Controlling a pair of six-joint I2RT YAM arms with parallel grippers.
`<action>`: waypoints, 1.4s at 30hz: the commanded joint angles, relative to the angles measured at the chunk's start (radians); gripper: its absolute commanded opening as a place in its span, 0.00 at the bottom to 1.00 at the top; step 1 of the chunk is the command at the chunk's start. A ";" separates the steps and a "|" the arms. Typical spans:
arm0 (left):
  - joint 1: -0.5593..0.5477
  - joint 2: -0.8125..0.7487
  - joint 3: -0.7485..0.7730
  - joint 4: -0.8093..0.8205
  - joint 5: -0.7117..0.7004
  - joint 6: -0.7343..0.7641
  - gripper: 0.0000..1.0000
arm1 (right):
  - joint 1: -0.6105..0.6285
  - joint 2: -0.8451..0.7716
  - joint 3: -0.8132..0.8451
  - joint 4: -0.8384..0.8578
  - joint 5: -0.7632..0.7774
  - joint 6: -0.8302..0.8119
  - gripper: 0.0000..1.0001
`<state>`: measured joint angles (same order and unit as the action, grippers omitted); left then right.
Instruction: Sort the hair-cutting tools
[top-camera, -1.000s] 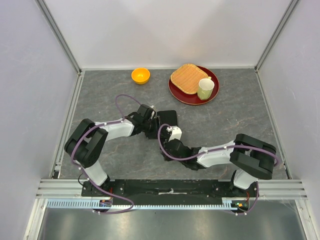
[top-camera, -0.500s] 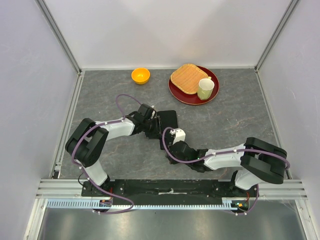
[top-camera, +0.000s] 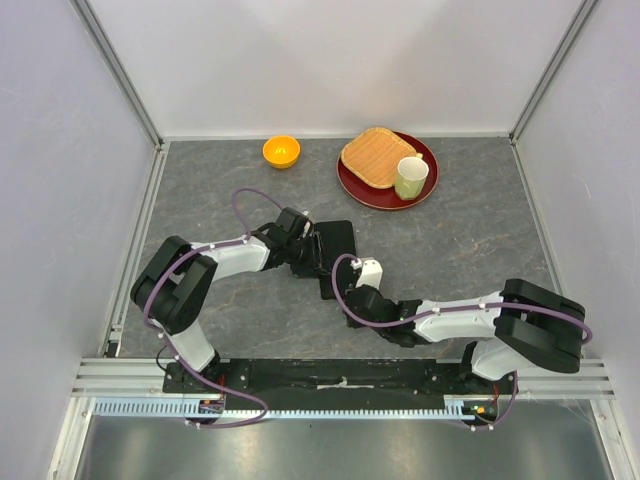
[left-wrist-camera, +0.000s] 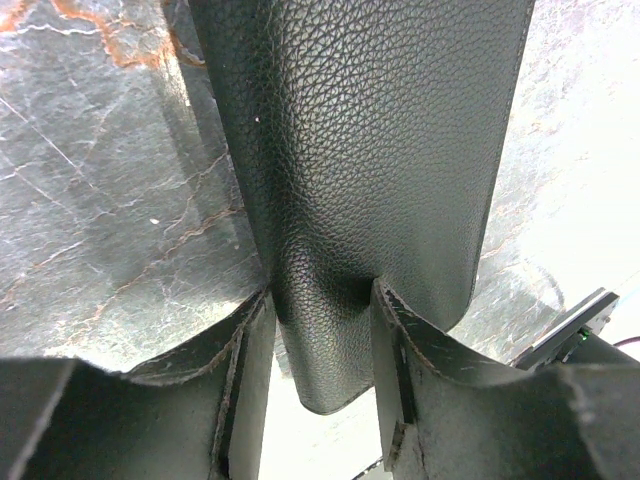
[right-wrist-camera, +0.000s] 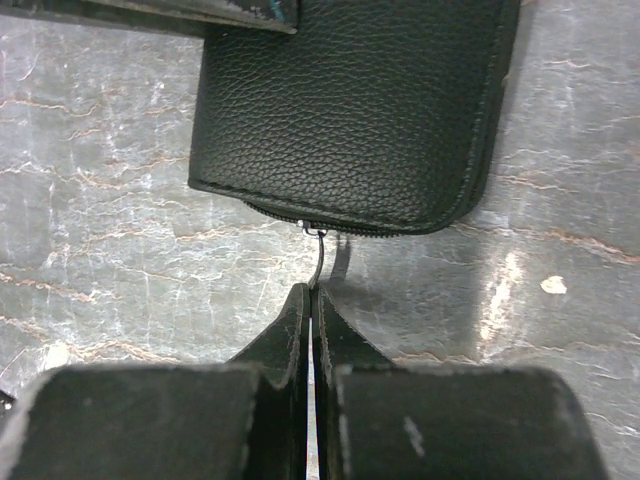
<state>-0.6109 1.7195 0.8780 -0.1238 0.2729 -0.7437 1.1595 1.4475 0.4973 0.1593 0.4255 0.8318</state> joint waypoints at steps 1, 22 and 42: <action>-0.006 0.063 -0.059 -0.065 -0.136 0.023 0.48 | -0.004 0.007 -0.045 -0.205 0.073 0.007 0.00; -0.006 -0.176 -0.315 0.315 0.055 -0.072 0.95 | -0.004 -0.182 0.242 -0.299 -0.065 -0.158 0.00; -0.006 -0.077 -0.379 0.698 0.218 -0.310 0.65 | -0.004 -0.248 0.178 -0.307 -0.103 -0.125 0.00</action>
<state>-0.6102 1.6421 0.4843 0.6140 0.5049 -1.0554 1.1545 1.2541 0.6819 -0.2108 0.3027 0.6876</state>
